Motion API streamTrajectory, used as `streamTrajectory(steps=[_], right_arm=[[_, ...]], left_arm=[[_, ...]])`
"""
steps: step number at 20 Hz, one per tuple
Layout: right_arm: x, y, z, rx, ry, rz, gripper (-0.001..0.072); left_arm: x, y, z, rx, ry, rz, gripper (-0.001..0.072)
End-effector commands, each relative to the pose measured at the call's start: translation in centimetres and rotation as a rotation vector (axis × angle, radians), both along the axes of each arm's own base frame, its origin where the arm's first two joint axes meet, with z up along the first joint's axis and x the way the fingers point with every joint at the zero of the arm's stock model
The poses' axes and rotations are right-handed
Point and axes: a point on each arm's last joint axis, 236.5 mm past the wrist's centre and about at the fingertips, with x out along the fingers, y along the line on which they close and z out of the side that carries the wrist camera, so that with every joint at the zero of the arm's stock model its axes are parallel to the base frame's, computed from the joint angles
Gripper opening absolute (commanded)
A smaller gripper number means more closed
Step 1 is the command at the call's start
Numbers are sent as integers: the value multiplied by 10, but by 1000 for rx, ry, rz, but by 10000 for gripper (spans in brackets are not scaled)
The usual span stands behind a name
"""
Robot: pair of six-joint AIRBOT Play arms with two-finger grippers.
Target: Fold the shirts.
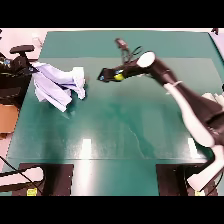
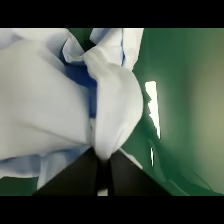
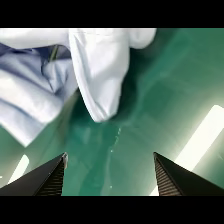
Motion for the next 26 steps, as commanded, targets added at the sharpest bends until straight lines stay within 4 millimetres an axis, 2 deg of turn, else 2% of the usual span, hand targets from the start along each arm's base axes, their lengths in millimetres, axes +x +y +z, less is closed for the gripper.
streamTrajectory(steps=[1, 3, 7, 12, 14, 16, 17, 18, 19, 21, 23, 24, 26], right_arm=[[-1, 65, -33, -9, -59, 66, 625], [-5, 76, -55, -91, -110, 120, 625], [3, 84, -85, -198, -255, 157, 625], [9, 99, -96, -161, -296, 133, 616], [11, 103, -101, -150, -297, 121, 551], [12, 107, -105, -129, -286, 104, 534], [14, 107, -105, -126, -294, 97, 393], [19, 108, -101, -116, -311, 80, 226], [25, 109, -91, -98, -337, 60, 21], [34, 109, -68, -69, -361, 44, 23], [40, 97, -38, -48, -359, 25, 22], [44, 85, -19, -46, -358, 20, 22], [55, 39, 28, -52, -373, -19, 21]], left_arm=[[-9, -6, -6, -14, 28, -21, 24], [-13, -7, -16, -25, 54, -22, 24], [-15, -8, -21, -31, 67, -21, 25], [-15, -8, -22, -31, 67, -21, 25], [-15, -8, -22, -31, 67, -21, 25], [-15, -8, -22, -32, 69, -23, 25], [-15, -8, -22, -32, 70, -23, 25], [-16, -9, -22, -32, 71, -25, 25], [-18, -10, -22, -35, 78, -31, 25], [-24, -14, -23, -43, 99, -52, 24], [-27, -19, -21, -65, 105, -70, 24], [-27, -25, -16, -93, 96, -83, 23], [-34, -35, 1, -111, 56, -118, 21]])
